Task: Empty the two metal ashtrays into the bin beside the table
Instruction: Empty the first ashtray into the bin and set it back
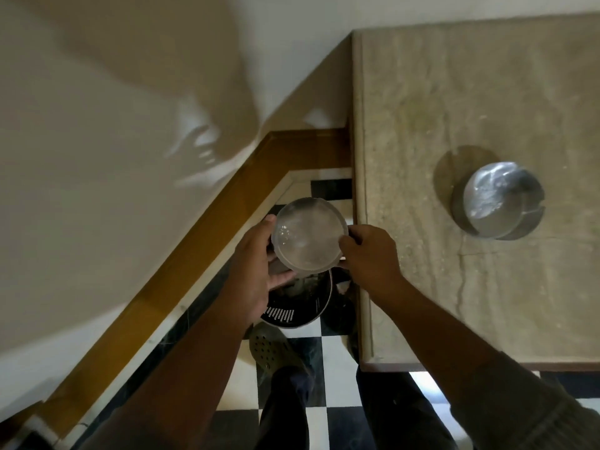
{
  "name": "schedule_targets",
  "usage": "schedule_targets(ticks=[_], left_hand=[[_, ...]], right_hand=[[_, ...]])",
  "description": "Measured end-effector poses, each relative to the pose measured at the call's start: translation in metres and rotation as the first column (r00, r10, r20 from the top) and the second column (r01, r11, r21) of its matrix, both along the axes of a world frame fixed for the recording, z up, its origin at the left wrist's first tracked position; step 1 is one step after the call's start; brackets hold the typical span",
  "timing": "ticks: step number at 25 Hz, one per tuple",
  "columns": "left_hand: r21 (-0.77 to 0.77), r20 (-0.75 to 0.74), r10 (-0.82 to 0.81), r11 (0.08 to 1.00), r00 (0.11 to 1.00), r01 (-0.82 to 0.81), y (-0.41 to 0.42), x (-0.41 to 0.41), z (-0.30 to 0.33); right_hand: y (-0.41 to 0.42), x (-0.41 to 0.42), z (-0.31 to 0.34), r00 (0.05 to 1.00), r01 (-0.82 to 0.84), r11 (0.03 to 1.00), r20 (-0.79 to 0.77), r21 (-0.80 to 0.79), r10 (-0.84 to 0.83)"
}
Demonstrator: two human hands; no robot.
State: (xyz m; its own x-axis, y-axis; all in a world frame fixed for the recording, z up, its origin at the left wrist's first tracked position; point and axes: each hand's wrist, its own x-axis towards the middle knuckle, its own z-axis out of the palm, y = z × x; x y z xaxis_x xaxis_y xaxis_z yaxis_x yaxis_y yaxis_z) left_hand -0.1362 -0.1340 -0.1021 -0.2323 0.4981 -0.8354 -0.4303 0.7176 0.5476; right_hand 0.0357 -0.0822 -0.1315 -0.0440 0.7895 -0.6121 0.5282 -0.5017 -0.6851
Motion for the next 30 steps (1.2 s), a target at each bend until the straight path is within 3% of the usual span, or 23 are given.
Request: schedule_targets(ticks=[9,21,25,30], left_hand=[[0.021,-0.047,-0.214,0.976,0.976,0.215,0.098,0.099,0.023],[-0.051,-0.087,-0.258,0.966,0.962,0.254,0.114,0.121,0.014],[-0.121,-0.105,-0.21,0.973,0.972,0.197,0.098,0.127,0.019],[-0.314,-0.145,-0.269,0.925,0.952,0.214,0.043,0.15,0.023]], right_hand=[[0.05,0.089,0.016,0.929,0.368,0.93,0.027,0.003,-0.368],[0.044,0.099,0.011,0.953,0.286,0.953,0.073,0.098,-0.293],[0.036,0.104,0.021,0.921,0.389,0.921,-0.018,-0.009,-0.389],[-0.001,0.137,0.026,0.861,0.498,0.852,-0.022,-0.161,-0.508]])
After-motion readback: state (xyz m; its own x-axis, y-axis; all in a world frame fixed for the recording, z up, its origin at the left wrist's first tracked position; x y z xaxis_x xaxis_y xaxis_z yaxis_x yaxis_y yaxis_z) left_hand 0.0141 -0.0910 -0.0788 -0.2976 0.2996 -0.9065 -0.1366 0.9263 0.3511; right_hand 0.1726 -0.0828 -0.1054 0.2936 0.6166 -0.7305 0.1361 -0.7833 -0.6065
